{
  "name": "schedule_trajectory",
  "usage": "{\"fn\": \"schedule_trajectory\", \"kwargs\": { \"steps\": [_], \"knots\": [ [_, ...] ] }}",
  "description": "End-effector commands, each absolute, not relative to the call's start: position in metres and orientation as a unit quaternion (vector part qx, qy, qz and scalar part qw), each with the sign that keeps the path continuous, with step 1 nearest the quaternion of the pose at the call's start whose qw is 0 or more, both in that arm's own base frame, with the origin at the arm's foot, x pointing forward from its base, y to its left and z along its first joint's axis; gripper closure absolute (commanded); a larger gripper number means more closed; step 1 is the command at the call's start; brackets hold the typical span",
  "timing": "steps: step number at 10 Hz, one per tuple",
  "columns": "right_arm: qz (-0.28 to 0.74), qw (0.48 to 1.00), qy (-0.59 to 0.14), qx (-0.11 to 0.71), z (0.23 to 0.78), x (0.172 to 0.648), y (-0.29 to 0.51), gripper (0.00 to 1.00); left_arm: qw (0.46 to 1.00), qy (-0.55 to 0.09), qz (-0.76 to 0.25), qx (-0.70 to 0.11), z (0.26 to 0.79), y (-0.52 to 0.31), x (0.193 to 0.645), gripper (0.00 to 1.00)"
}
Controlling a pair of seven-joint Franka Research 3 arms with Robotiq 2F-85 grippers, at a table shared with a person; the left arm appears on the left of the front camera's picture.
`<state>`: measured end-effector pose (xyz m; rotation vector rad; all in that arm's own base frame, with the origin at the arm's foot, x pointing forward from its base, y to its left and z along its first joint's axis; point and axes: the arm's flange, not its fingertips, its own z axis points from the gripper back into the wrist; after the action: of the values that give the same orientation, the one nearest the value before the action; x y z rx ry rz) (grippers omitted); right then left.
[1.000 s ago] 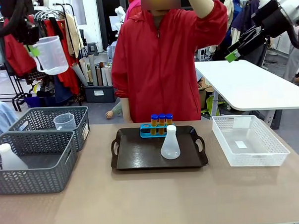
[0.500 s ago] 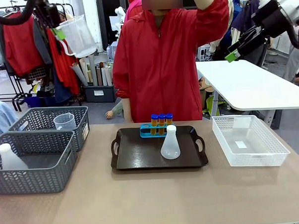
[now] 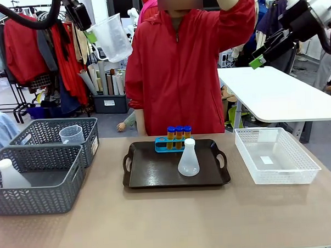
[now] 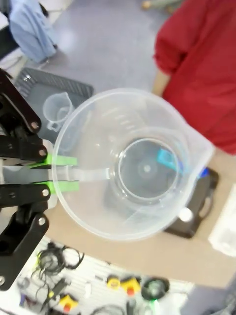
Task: Prepare the laboratory tools.
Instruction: Pick up one Large Measuring Cup and place it on the Handle tray.
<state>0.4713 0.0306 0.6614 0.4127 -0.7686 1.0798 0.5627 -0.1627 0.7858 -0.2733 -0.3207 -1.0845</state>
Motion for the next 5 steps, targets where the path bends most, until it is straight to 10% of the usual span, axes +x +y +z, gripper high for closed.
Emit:
{"fn": "schedule_trajectory", "kwargs": {
  "steps": [1,5],
  "knots": [
    [0.500,0.766,-0.356,0.192,0.663,0.471,0.031,0.00,0.810,-0.139,-0.548,-0.153,0.794,-0.179,0.570,1.00],
    [0.500,0.766,-0.356,0.192,0.663,0.471,0.031,0.00,0.781,-0.111,-0.594,-0.156,0.759,-0.216,0.556,1.00]
  ]
}}
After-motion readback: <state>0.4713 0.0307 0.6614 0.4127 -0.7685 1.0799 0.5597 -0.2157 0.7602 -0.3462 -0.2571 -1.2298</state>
